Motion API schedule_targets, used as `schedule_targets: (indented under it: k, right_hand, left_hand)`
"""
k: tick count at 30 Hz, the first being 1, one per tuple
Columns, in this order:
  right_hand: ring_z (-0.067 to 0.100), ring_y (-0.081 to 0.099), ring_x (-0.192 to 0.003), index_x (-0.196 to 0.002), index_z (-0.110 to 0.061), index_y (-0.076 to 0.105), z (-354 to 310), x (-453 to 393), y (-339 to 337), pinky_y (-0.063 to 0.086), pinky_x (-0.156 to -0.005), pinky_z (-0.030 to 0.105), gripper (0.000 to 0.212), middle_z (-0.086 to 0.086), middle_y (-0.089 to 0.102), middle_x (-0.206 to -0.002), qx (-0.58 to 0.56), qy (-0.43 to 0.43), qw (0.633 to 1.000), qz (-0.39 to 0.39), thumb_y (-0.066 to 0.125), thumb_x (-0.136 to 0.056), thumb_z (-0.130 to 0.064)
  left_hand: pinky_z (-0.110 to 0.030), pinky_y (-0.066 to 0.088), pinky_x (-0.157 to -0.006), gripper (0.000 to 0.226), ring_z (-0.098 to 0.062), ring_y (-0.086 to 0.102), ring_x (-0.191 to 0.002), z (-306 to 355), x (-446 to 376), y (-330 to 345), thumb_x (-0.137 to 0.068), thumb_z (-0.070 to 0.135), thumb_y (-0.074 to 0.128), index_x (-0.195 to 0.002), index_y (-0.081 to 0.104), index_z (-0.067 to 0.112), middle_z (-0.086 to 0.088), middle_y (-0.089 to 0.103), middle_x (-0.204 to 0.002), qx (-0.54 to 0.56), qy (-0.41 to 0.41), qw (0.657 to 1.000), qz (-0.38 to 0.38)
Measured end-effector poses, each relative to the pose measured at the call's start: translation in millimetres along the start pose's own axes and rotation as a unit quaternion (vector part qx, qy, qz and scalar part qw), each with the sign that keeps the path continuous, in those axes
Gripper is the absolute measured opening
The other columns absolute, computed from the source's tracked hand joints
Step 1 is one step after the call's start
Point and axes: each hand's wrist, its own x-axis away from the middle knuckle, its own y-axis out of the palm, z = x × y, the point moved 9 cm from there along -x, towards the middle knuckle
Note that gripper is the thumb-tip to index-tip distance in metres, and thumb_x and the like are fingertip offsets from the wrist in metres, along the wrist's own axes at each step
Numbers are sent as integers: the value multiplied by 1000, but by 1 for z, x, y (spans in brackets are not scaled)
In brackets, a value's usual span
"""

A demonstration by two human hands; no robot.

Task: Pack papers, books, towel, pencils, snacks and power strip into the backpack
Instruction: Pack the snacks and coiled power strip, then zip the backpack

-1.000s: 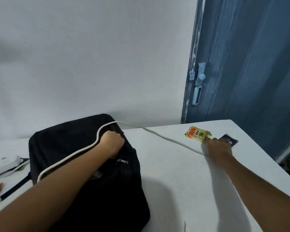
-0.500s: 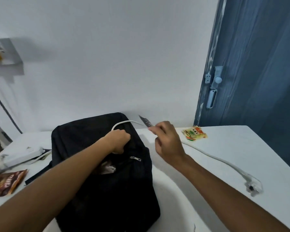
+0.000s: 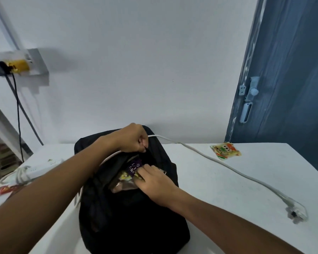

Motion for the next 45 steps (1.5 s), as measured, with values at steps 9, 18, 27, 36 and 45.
schedule_targets:
  k: [9,18,27,36,45]
  right_hand:
    - [20,60,-64,-63,-20,68,-1,-43,28,43,-52,25,14,0,64,-69,40,46,980,-189,55,-66,-21]
    - [20,53,-119,-126,-13,58,29,-63,44,41,-83,26,31,3,58,-127,157,115,933,-302,42,-99,-11]
    - [33,60,-97,-102,-2,62,16,-57,12,47,-77,37,19,15,64,-106,-89,47,957,-271,50,-88,-7]
    - [20,56,-60,-71,-8,62,178,18,-55,48,-57,33,17,3,62,-65,-261,306,910,104,46,-76,-6]
    - [39,20,-138,-133,-23,46,289,175,58,36,-104,46,40,14,21,-151,-35,608,771,-187,48,-93,-20]
  left_hand:
    - [-5,38,-56,8,7,56,-59,14,19,-36,-74,10,75,-81,75,14,18,59,-63,-15,28,999,44]
    - [-5,37,-57,7,5,55,-62,15,27,-38,-76,9,74,-81,75,13,7,67,-71,-8,29,997,71]
    - [-12,39,-59,11,-4,59,-67,2,17,-14,-75,8,63,-71,68,17,11,63,-67,15,6,998,61]
    - [-35,52,-70,14,-21,58,-71,-15,-16,66,-73,12,53,-64,54,22,0,63,-72,-46,-45,998,-18]
    - [-31,52,-70,14,-18,56,-69,-29,-33,88,-72,6,51,-65,54,17,1,61,-71,-5,-78,996,-32]
